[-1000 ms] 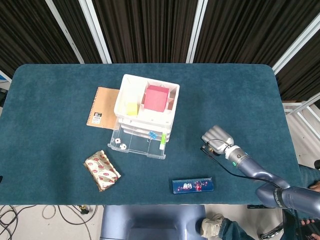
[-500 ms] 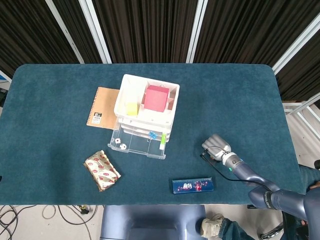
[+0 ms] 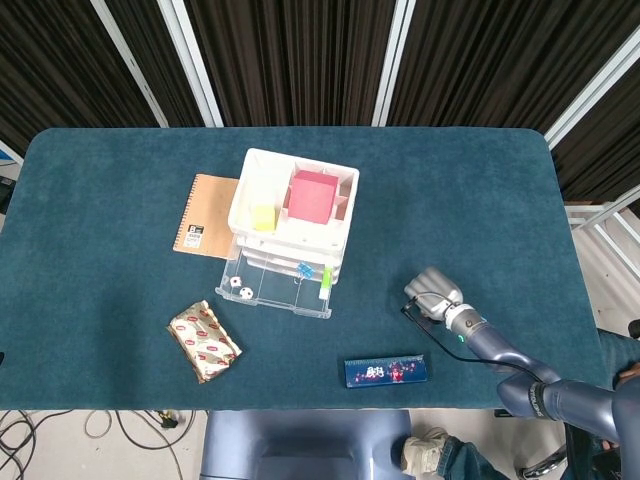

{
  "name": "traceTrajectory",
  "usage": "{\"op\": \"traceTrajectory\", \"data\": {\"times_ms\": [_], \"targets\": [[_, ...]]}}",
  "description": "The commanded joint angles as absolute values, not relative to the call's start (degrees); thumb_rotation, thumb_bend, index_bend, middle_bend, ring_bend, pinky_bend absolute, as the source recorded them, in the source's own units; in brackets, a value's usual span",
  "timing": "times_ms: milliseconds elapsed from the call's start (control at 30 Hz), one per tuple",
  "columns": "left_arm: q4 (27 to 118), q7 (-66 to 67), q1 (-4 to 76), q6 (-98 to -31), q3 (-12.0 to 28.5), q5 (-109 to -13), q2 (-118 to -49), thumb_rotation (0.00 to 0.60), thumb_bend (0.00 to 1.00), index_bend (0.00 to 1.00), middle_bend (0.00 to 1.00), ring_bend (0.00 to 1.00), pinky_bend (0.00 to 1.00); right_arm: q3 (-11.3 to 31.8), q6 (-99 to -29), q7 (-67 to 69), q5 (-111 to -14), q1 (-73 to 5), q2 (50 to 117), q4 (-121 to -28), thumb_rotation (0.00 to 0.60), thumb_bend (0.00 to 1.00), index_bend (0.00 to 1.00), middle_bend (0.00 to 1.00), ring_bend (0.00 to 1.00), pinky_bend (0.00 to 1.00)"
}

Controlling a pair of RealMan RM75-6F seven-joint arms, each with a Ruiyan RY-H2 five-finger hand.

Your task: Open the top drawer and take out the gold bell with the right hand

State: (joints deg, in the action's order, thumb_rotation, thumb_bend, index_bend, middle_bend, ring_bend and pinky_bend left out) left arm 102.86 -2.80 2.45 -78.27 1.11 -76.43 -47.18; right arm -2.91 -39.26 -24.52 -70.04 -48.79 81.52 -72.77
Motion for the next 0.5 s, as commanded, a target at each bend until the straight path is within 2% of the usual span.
{"op": "traceTrajectory", "data": {"times_ms": [33,500], "targets": [[102.87,-2.77,2.45,-78.26,1.10,-76.42,-47.18,0.600,0.26,0.12,0.00,0.02,0.30,-2.66,-39.20,-25.79,-69.04,-48.78,80.90,-73.85,0.600,0.26,0.51,0.87,0.99,1.00],[102.82,-2.53,2.48,-78.18,1.05,-76.41,-47.25,0.600,0.26,0.12,0.00,0.02,0.30,-2.37,-39.95,-33.24,-62.65,-48.95,78.39,-77.89,0.600,0.26,0.37,0.86,0.98,1.00]]}}
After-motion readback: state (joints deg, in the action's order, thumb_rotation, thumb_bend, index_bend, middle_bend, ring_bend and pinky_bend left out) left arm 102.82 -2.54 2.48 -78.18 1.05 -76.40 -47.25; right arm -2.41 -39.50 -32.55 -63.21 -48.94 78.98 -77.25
